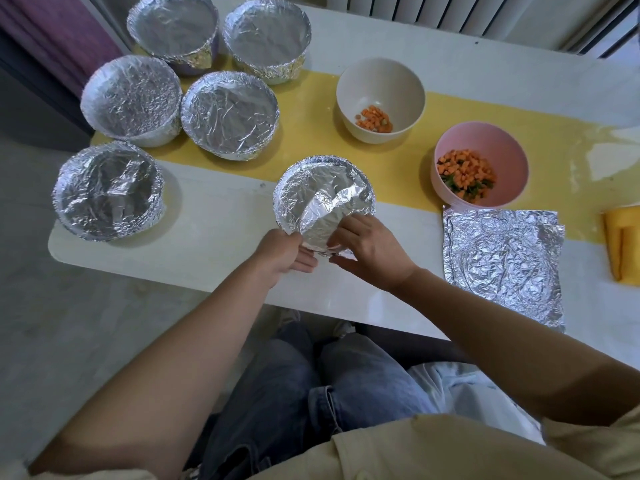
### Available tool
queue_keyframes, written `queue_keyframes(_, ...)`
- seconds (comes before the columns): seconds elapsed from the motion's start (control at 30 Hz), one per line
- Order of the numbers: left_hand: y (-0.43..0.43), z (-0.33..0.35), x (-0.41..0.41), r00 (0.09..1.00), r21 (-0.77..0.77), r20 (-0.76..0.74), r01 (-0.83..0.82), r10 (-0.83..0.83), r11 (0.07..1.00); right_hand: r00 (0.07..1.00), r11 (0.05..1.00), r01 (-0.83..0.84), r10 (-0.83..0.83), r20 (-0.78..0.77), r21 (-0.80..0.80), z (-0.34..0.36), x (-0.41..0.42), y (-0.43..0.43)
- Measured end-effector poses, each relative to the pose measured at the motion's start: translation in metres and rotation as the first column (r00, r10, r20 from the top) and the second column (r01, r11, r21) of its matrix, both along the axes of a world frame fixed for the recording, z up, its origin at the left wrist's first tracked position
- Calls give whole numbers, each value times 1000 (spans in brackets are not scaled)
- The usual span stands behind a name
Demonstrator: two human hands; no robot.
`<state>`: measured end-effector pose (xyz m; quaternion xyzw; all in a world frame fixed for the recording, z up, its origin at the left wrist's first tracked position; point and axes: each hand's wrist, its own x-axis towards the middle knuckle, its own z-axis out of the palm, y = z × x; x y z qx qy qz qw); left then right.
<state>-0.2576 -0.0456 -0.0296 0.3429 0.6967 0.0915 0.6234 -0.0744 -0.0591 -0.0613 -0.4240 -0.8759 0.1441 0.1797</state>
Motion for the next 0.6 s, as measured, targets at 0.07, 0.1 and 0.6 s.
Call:
queue_keyframes(0.07, 3, 1, -4, 1000, 18, -8, 16, -16, 1000, 1000, 999, 17, -17, -4, 34, 0, 3, 1)
queue_keyframes(0.1, 4, 1, -4, 1000, 34, 0, -9, 9, 999, 1000, 998, 29, -29, -5, 48, -1, 3, 2)
queue_keyframes(0.6, -6, -15, 17, 985, -8, -8, -170, 170, 985, 993, 993, 108, -105, -48, 55, -3, -26, 2)
